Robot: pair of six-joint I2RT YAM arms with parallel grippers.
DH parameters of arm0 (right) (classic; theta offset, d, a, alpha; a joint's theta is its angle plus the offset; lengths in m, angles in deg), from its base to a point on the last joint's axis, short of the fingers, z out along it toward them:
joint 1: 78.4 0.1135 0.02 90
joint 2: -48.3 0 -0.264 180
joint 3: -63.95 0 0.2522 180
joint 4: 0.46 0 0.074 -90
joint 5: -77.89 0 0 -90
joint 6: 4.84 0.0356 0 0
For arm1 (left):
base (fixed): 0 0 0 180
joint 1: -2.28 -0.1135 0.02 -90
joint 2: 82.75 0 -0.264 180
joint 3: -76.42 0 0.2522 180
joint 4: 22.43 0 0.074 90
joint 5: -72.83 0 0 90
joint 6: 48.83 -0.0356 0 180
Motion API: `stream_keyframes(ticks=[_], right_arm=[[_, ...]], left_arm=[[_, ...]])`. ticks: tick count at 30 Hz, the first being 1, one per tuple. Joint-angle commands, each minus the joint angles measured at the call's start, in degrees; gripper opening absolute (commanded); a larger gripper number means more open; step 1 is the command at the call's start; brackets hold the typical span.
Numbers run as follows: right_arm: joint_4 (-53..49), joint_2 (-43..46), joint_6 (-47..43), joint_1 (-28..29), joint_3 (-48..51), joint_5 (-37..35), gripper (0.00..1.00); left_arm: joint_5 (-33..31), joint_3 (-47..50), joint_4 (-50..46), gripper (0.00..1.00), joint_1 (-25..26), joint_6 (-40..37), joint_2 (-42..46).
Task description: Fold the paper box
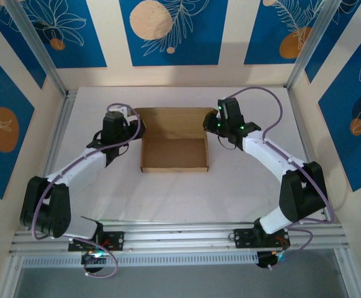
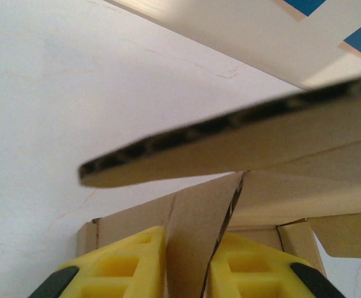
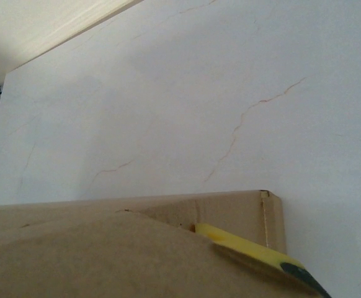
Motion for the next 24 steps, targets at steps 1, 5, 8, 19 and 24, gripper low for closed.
stream_keyframes(ticks=[1, 5, 8, 19, 24], right_arm=[[5.69, 1.81, 1.77, 1.59, 3.64, 0.23, 0.18], [10.06, 2.64, -0.62, 2.02, 5.37, -0.54, 0.18], [14.57, 3.77, 0.36, 1.99, 7.46, -0.54, 0.18], [22.50, -2.56, 0.94, 0.33, 4.28, 0.57, 0.19], [29.00, -3.74, 1.64, 0.17, 9.29, 1.35, 0.21]], left_arm=[[-0.56, 1.48, 2.78, 0.22, 2.31, 0.51, 1.78], [-3.08, 1.25, 3.77, 0.21, 2.90, -0.89, 2.28], [-4.25, 3.06, 8.20, 0.19, 3.29, 0.54, 2.69], [-10.20, 2.84, 24.22, 0.19, 3.57, -2.02, -3.78], [-10.37, 9.06, 34.66, 0.20, 3.57, -1.02, -6.01]])
